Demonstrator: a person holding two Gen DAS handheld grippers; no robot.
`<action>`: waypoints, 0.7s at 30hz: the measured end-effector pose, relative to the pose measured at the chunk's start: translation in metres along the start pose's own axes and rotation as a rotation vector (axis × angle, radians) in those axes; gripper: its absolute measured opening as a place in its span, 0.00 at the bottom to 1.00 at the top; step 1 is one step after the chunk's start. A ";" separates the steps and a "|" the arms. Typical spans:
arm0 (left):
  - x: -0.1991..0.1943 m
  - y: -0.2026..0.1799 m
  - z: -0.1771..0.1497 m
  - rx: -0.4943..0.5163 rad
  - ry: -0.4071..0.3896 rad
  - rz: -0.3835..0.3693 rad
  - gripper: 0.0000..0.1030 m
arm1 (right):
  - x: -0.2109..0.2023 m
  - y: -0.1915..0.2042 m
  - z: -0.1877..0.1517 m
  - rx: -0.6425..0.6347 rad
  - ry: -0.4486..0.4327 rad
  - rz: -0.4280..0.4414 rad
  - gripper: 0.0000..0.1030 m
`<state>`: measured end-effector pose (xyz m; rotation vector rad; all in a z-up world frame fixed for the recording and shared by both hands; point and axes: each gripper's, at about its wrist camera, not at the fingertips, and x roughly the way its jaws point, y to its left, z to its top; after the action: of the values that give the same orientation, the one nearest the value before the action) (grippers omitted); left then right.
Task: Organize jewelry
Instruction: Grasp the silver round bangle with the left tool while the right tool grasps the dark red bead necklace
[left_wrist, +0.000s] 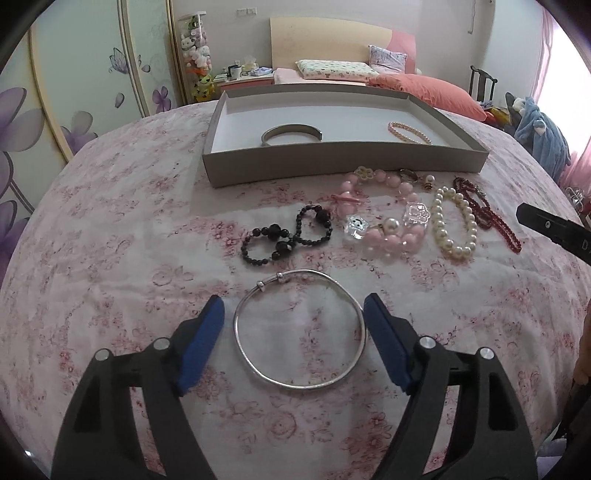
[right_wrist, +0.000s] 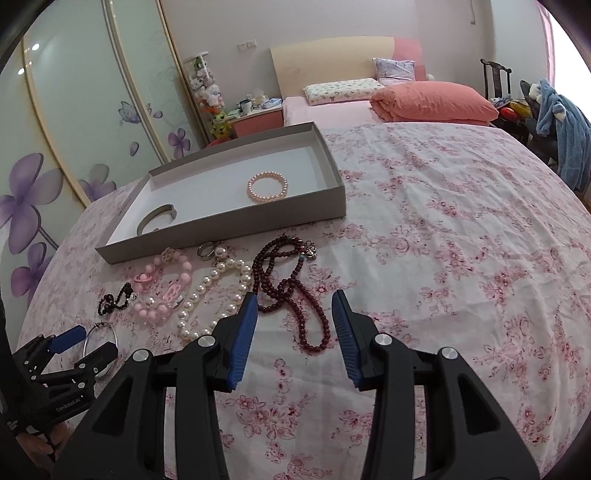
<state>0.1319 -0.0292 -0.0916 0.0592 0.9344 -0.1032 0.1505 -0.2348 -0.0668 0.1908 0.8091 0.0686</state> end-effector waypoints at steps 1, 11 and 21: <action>0.000 -0.001 0.000 0.003 0.003 0.002 0.77 | 0.000 0.000 0.000 -0.001 0.001 0.000 0.42; 0.001 0.000 -0.003 0.003 -0.001 0.013 0.70 | 0.008 0.000 -0.001 -0.010 0.032 -0.020 0.42; 0.004 0.015 0.002 -0.030 -0.001 0.040 0.70 | 0.032 0.015 0.006 -0.083 0.105 -0.049 0.42</action>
<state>0.1374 -0.0142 -0.0932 0.0499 0.9334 -0.0526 0.1773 -0.2168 -0.0825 0.0895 0.9133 0.0666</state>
